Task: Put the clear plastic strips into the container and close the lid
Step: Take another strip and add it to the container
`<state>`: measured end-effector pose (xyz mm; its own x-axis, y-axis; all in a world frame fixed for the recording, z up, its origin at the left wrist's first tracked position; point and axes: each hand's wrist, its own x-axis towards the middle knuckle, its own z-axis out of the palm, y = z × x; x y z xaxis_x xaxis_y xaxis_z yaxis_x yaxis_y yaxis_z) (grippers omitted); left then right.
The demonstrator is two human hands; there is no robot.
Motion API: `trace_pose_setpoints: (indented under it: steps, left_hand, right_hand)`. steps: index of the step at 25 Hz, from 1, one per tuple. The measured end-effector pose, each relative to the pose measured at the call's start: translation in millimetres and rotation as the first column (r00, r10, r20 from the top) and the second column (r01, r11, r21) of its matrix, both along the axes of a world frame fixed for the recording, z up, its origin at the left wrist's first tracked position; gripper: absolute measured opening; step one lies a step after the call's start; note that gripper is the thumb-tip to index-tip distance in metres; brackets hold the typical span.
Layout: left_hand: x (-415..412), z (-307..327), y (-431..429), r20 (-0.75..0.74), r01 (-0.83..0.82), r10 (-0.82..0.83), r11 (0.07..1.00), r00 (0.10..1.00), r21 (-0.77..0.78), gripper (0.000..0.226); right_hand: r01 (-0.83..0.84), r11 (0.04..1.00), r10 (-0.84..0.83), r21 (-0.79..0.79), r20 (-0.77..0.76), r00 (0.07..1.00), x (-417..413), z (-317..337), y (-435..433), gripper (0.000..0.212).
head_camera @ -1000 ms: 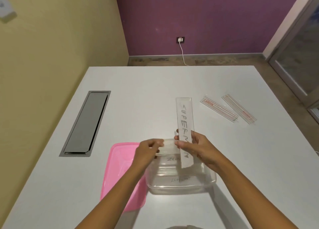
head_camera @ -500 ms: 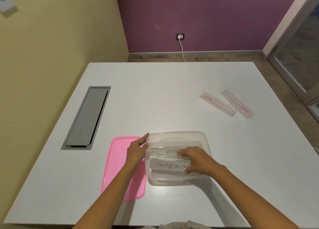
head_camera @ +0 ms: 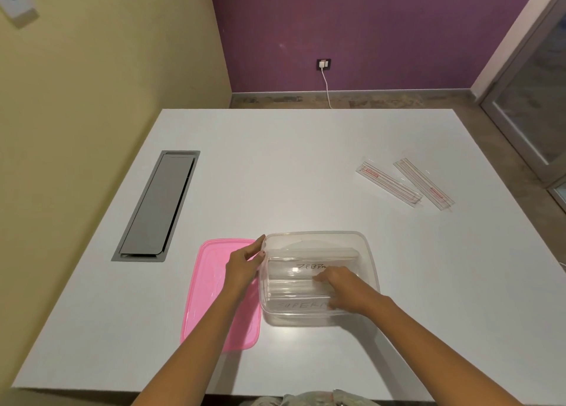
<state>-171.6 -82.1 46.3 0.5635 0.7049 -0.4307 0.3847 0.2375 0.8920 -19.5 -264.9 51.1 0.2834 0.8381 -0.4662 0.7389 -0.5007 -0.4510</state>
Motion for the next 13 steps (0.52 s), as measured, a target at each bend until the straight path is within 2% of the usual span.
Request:
trace_pose_setpoints:
  steps: [4,7,10,13]
  left_hand:
    - [0.4,-0.5,-0.7,-0.002,-0.022,0.022,1.000,1.000,-0.008,0.035]
    - [4.9,2.6,-4.0,-0.034,-0.058,0.061,0.996,0.998,0.069,0.036]
    - [16.7,13.5,-10.3,-0.110,-0.063,0.091,0.969,0.990,0.237,0.043]
    - [34.4,23.0,-17.1,-0.117,0.024,0.033,0.892,0.993,0.452,0.044]
  right_hand:
    - [0.032,0.999,-0.032,-0.004,-0.004,0.999,-0.9,-1.4,-0.6,0.062]
    - [0.038,0.998,-0.037,0.059,-0.015,0.999,0.6,1.8,-3.9,0.053]
    - [0.127,0.964,-0.118,0.234,-0.053,0.992,8.4,13.1,-5.1,0.033]
    - [0.300,0.835,-0.283,0.461,-0.108,0.953,25.4,30.3,-4.0,0.013]
